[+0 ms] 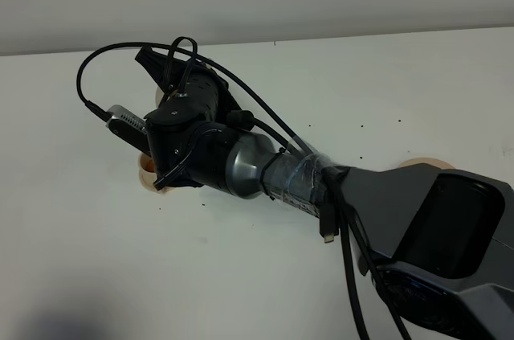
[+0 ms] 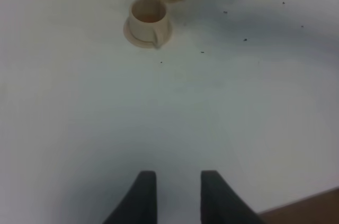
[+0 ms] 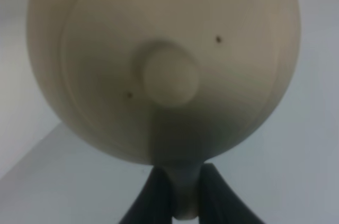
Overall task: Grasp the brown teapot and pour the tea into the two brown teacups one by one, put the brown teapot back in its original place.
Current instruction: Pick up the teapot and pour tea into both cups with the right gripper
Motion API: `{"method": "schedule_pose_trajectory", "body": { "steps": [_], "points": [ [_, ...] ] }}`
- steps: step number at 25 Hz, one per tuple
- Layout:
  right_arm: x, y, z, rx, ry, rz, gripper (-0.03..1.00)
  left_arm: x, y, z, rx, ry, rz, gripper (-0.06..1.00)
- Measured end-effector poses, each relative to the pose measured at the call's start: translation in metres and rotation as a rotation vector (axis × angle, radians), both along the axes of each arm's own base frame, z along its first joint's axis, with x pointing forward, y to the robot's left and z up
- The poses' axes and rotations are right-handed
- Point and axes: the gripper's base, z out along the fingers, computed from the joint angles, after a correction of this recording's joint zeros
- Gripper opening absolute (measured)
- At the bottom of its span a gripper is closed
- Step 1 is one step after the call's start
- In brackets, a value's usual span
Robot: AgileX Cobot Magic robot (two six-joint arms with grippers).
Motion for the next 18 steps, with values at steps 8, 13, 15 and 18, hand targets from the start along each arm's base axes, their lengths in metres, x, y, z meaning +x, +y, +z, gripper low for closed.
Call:
{"method": "schedule_pose_trajectory", "body": {
  "steps": [8, 13, 15, 18],
  "points": [
    [0.0005, 0.0029, 0.0024, 0.006, -0.029, 0.033, 0.11, 0.0, 0.0, 0.0, 0.0, 0.0, 0.0, 0.23],
    [0.0005, 0.0037, 0.0027, 0.02, -0.029, 0.036, 0.11, 0.0, 0.0, 0.0, 0.0, 0.0, 0.0, 0.23],
    [0.0007, 0.0039, 0.0032, 0.022, -0.035, 0.037, 0.11, 0.0, 0.0, 0.0, 0.0, 0.0, 0.0, 0.23],
    [0.0011, 0.0039, 0.0041, 0.024, -0.045, 0.037, 0.11, 0.0, 0.0, 0.0, 0.0, 0.0, 0.0, 0.23]
  ]
}}
